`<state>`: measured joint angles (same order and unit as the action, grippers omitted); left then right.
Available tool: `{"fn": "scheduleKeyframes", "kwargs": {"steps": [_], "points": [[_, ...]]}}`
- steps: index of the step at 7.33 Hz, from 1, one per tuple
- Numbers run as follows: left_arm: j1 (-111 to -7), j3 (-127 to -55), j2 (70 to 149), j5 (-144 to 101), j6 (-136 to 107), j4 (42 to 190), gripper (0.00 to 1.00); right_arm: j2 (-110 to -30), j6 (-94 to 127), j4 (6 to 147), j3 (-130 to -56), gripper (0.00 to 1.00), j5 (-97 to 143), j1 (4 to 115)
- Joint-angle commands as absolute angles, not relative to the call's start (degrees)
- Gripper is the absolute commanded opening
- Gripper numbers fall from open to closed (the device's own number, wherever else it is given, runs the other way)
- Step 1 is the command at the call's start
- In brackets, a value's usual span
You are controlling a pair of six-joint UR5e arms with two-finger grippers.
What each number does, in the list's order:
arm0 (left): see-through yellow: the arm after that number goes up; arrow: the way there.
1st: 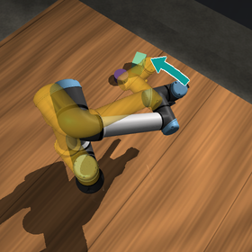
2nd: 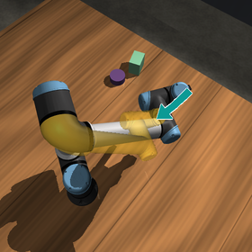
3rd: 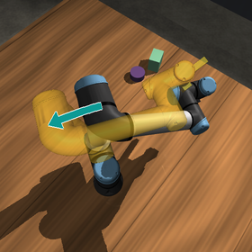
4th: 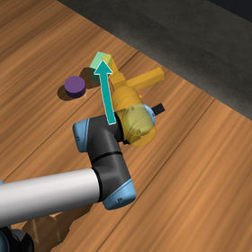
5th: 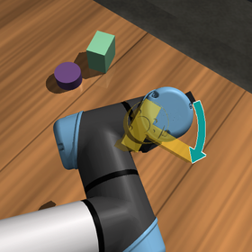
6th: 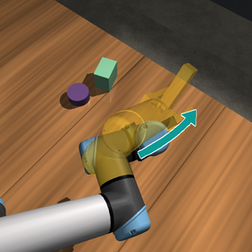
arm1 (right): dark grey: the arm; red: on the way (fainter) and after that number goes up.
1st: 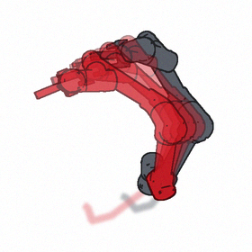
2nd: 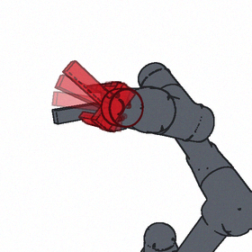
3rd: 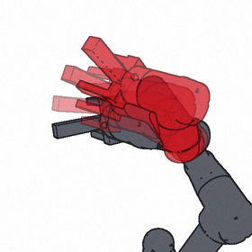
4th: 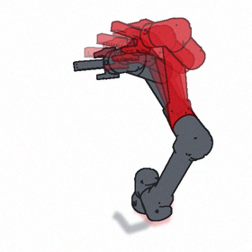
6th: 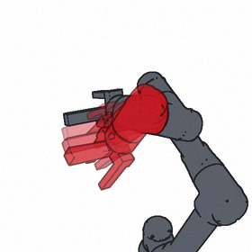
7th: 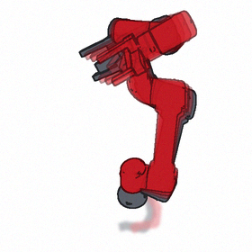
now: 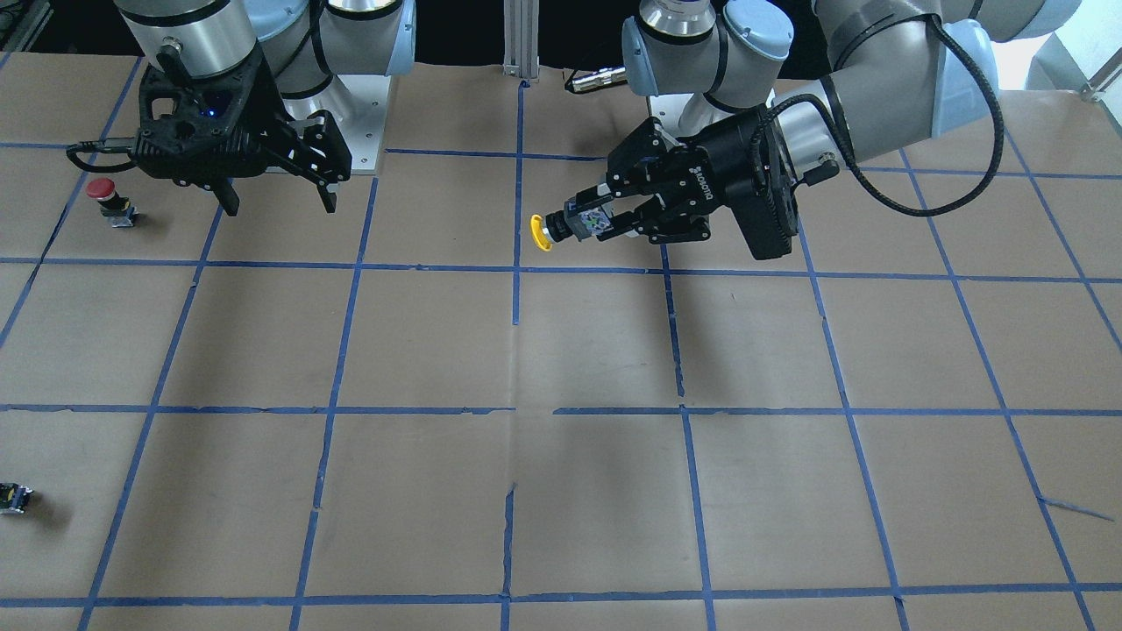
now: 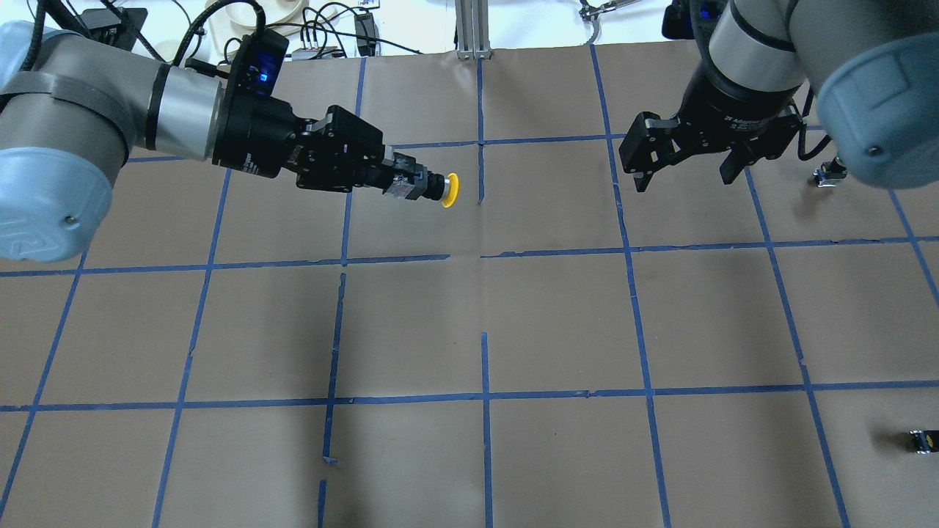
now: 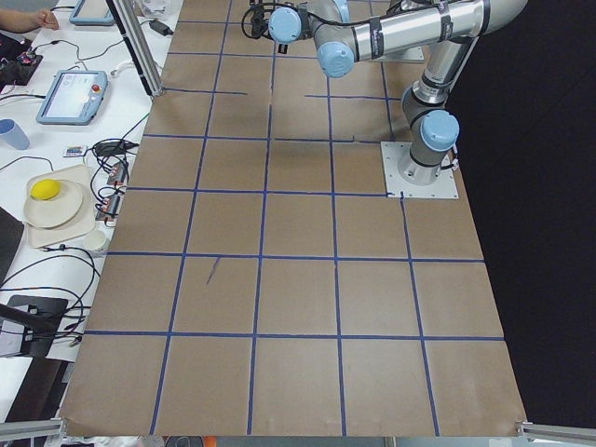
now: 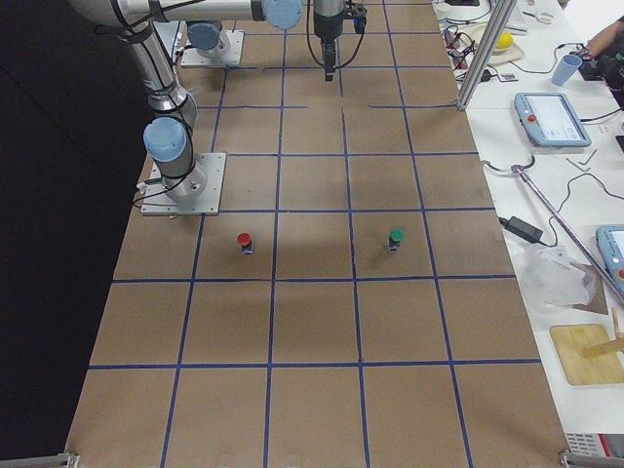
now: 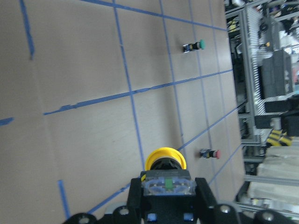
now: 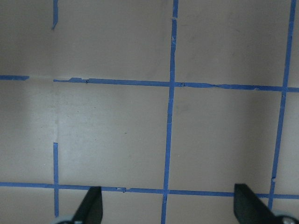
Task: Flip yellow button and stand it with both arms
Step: 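Lift the yellow button with the left gripper and carry it toward the table center, then hold the yellow button up with the left gripper while the right gripper approaches it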
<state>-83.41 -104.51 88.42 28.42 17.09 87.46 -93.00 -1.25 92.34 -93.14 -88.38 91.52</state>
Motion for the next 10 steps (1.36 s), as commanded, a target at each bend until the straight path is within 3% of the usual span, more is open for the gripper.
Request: {"fn": "scheduleKeyframes", "kwargs": {"steps": [1, 3, 6, 10], "points": [[-85.16, -104.77, 87.54, 15.17, 8.47, 87.02, 0.10, -92.90, -0.97, 92.46, -92.90, 1.00, -78.81, 87.22], [-86.04, -104.77, 87.54, 10.13, 7.74, 87.01, 0.10, -92.90, -0.62, 89.32, -93.42, 1.00, -61.01, 80.10], [-87.54, -104.77, 87.89, 9.93, 7.12, 86.92, 0.10, -92.81, 2.18, 76.05, -93.43, 1.00, -32.43, 78.84], [-87.63, -104.42, 87.89, 9.06, 5.80, 86.84, 0.09, -96.40, 3.87, 60.35, -93.69, 1.00, -24.70, 75.94]]}}
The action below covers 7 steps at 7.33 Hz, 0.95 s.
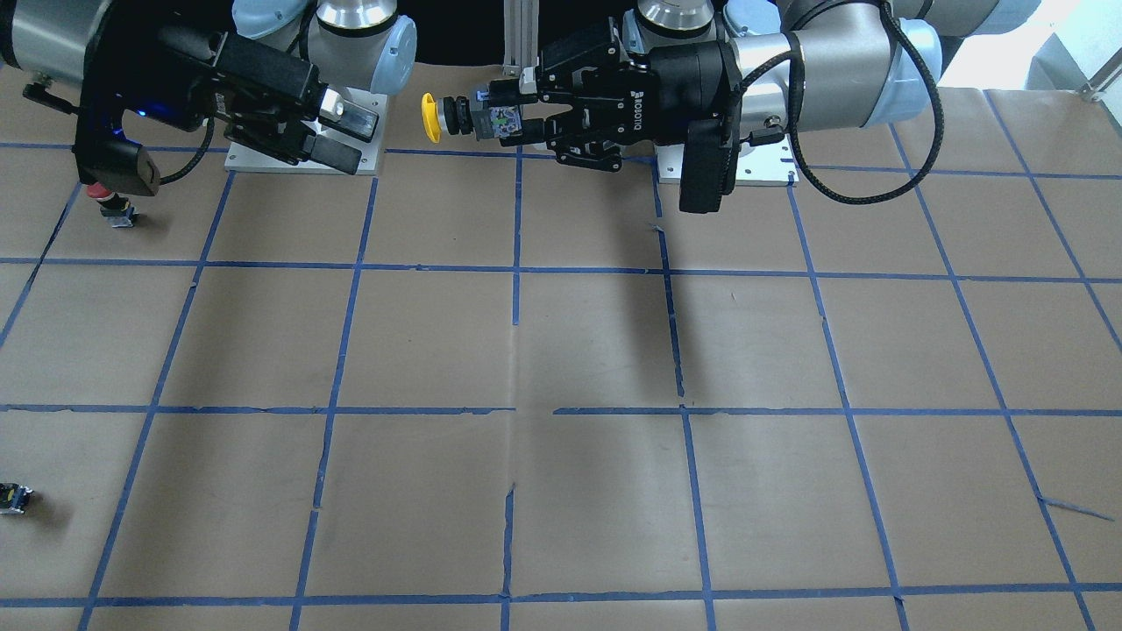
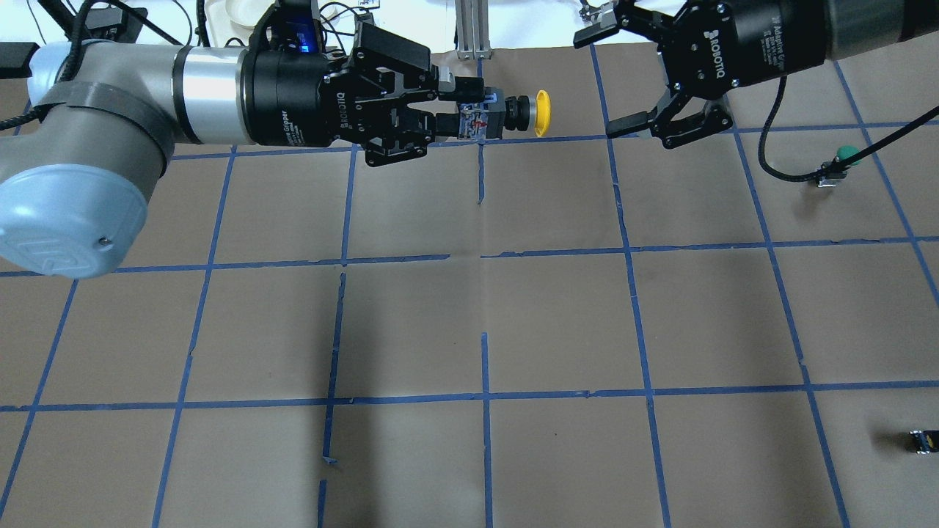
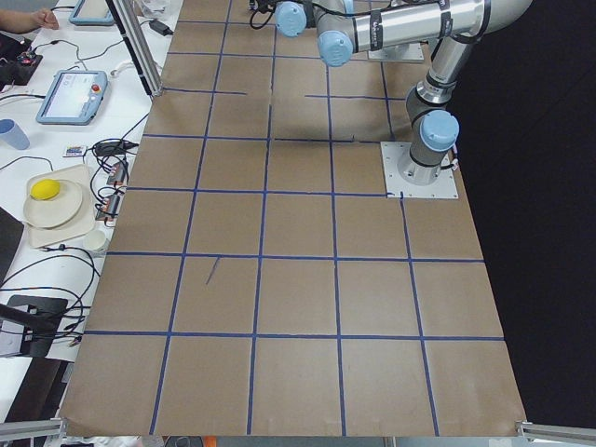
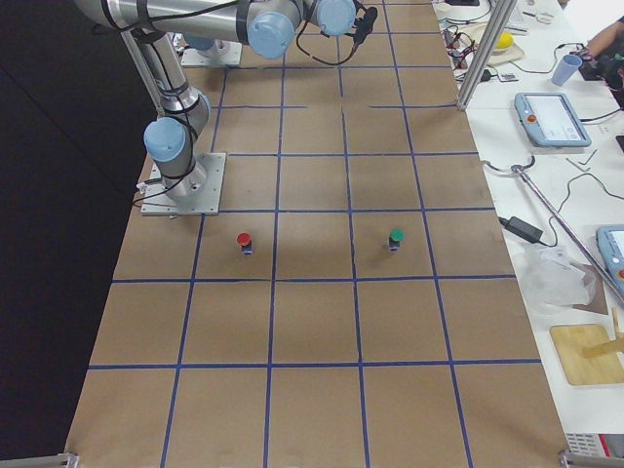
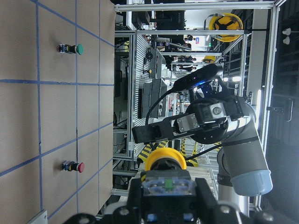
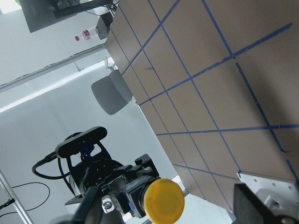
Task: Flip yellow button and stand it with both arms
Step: 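Hold the yellow button up with the left gripper while the right gripper approaches it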
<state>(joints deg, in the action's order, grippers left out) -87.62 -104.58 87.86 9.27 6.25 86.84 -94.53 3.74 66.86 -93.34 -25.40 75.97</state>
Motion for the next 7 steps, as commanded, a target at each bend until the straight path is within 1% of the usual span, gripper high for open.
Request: {"fn": "scheduleKeyframes", "kwargs": {"steps": [1, 3, 5, 6, 7], "points": [[-87.63, -104.59, 87.89, 7.92, 5.89, 86.84, 0.09, -96.33, 3.95, 59.86, -93.78, 1.00, -24.78, 75.94], [-87.63, -104.42, 87.98, 7.12, 5.80, 86.84, 0.09, -95.54, 3.95, 59.85, -94.57, 1.00, -24.87, 77.78], [-87.71, -104.59, 88.24, 7.12, 5.80, 86.84, 0.09, -93.69, 7.44, 60.38, -94.13, 0.99, -19.97, 78.22], [-87.71, -104.50, 88.24, 7.12, 5.80, 86.84, 0.09, -93.60, 8.08, 60.64, -94.04, 0.95, -20.04, 78.40], [-87.71, -104.50, 88.42, 7.12, 5.89, 86.84, 0.09, -93.08, 8.61, 60.56, -94.04, 0.95, -19.95, 78.49]]}}
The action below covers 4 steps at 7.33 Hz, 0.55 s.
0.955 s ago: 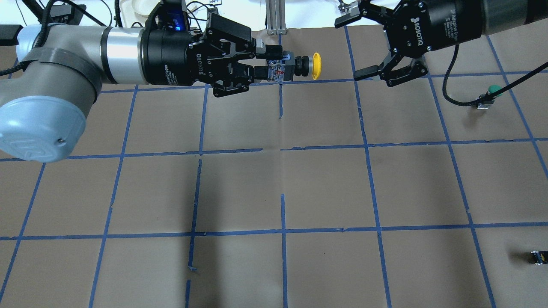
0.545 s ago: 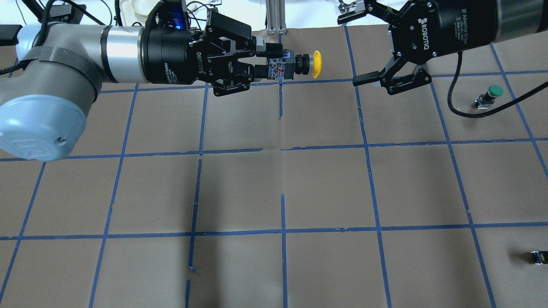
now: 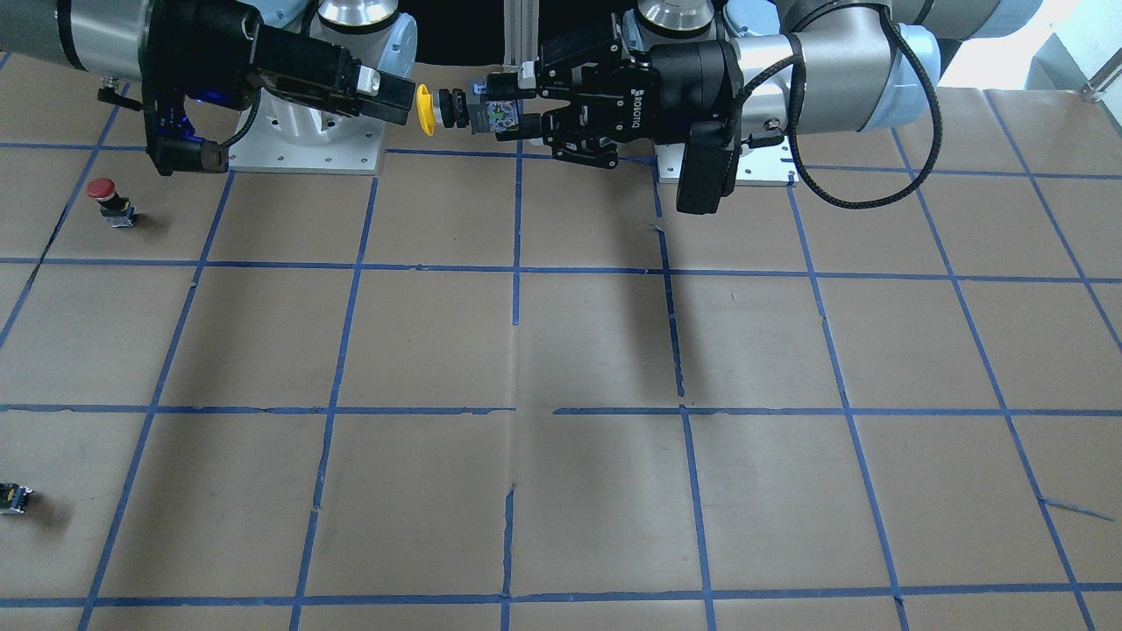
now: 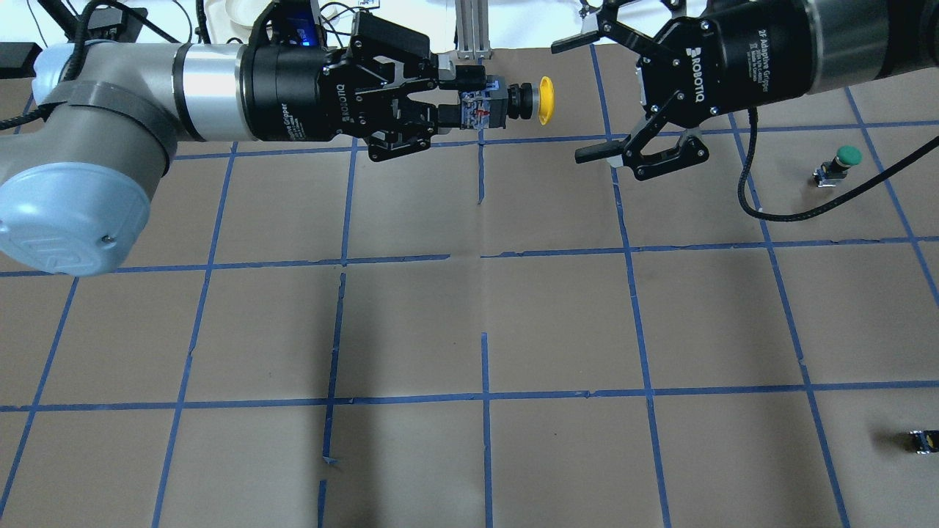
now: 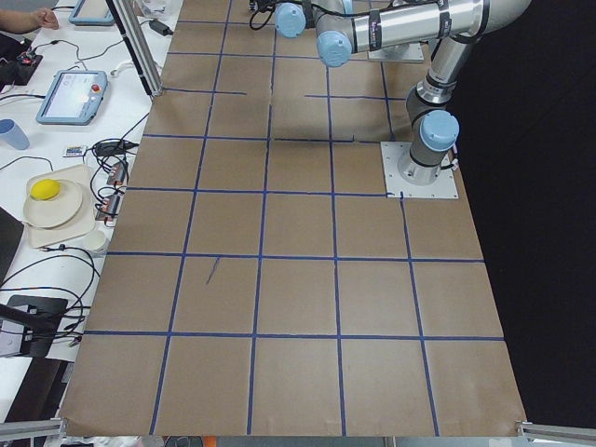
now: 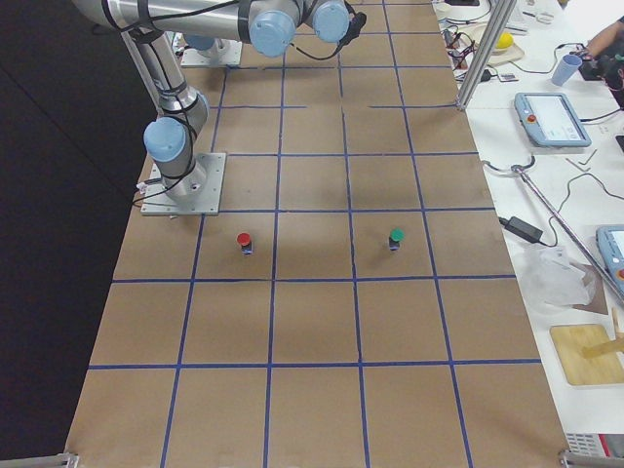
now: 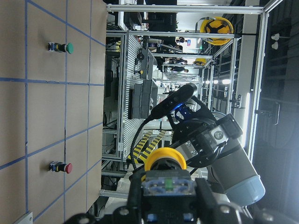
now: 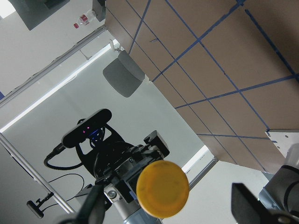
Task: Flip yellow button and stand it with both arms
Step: 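Hold the yellow button up with the left gripper while the right gripper approaches it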
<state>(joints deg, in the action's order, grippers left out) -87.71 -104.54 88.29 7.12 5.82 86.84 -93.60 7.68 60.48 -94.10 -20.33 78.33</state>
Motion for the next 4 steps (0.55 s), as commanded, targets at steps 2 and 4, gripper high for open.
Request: {"fn": "scheduleKeyframes", "kwargs": {"steps": [2, 4], "points": [[-87.71, -104.50, 88.42, 7.12, 5.98, 86.84, 0.09, -92.90, 8.79, 60.73, -94.04, 0.94, -19.69, 80.24], [-87.71, -104.50, 88.42, 7.12, 5.89, 86.75, 0.09, -92.90, 9.05, 60.99, -94.04, 0.89, -19.60, 81.12]]}}
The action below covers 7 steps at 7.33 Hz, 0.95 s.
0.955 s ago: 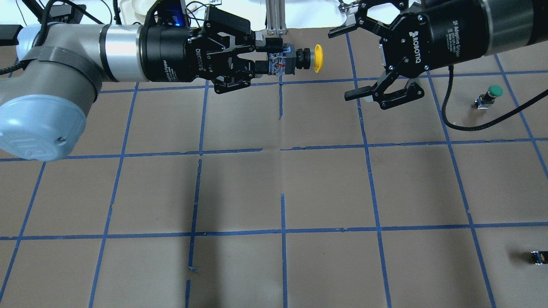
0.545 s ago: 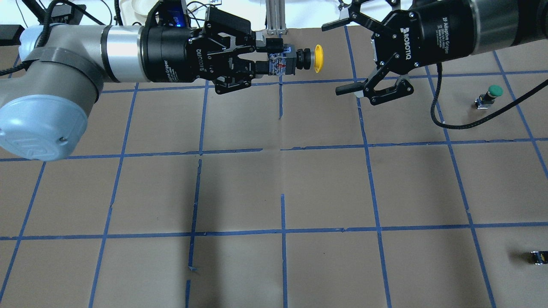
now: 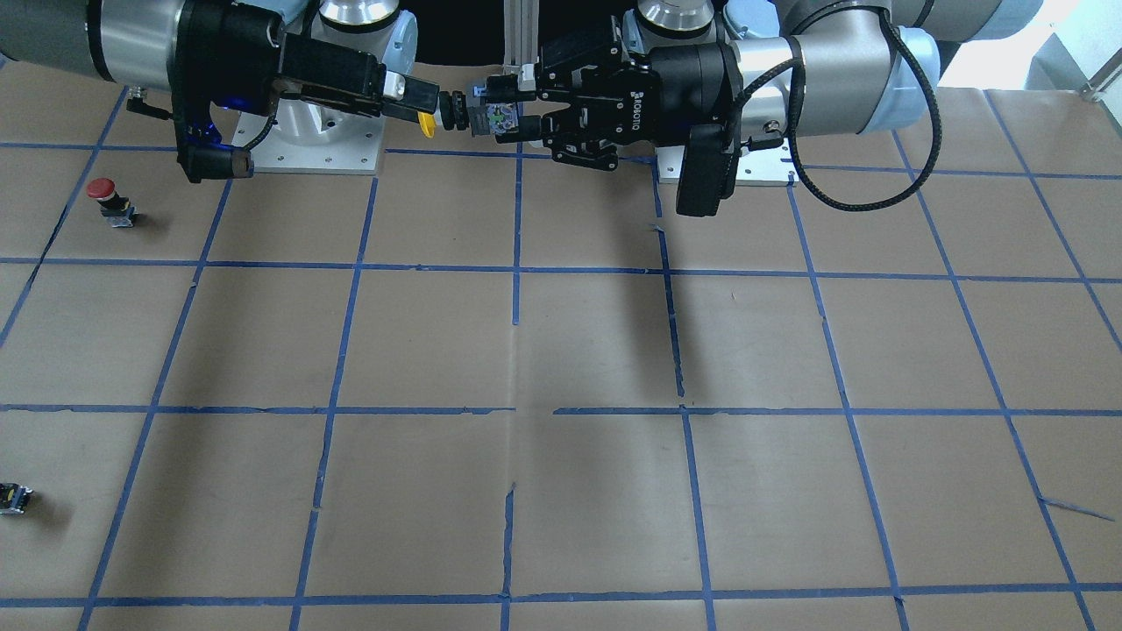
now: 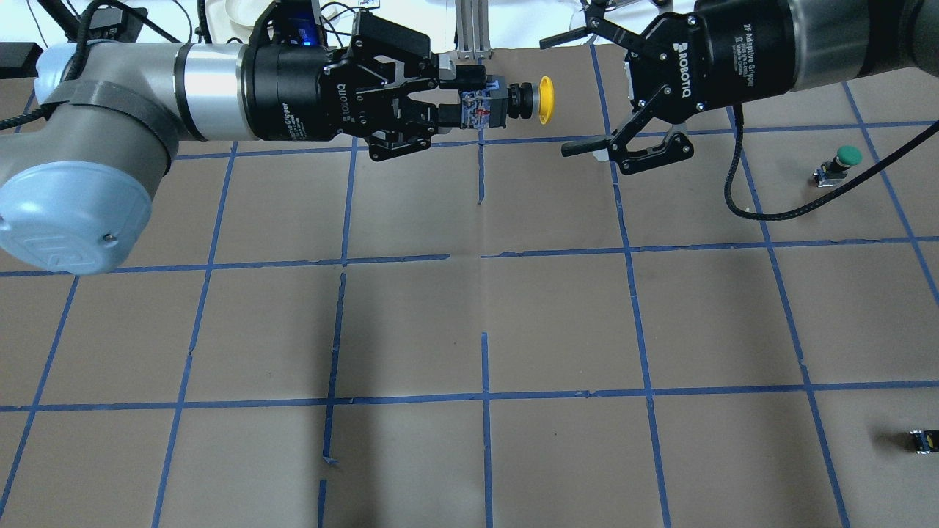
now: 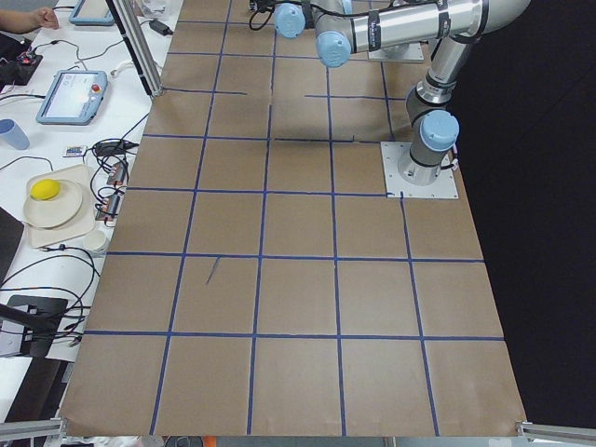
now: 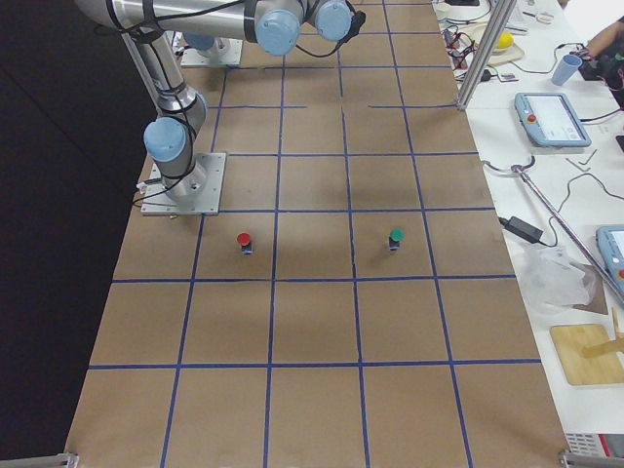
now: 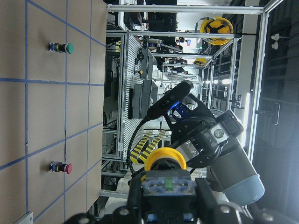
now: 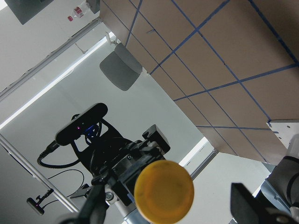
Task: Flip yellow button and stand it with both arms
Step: 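Hold the yellow button up with the left gripper while the right gripper approaches it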
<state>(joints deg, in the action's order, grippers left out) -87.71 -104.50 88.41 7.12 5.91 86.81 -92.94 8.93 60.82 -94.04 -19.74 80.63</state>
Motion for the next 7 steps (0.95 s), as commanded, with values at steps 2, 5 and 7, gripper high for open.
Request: {"fn": "scheduleKeyframes", "kwargs": {"steps": [2, 5, 7], "points": [[-87.89, -104.41, 88.51, 7.21, 5.98, 86.84, 0.09, -92.64, 8.97, 61.61, -94.04, 0.61, -19.95, 81.12], [-87.98, -103.98, 88.51, 7.12, 5.80, 86.75, 0.09, -92.72, 8.96, 61.61, -93.78, 0.30, -20.21, 81.04], [-88.07, -104.15, 88.51, 7.21, 3.71, 86.84, 0.89, -92.64, 8.96, 61.70, -93.25, 0.30, -20.21, 81.04]]}}
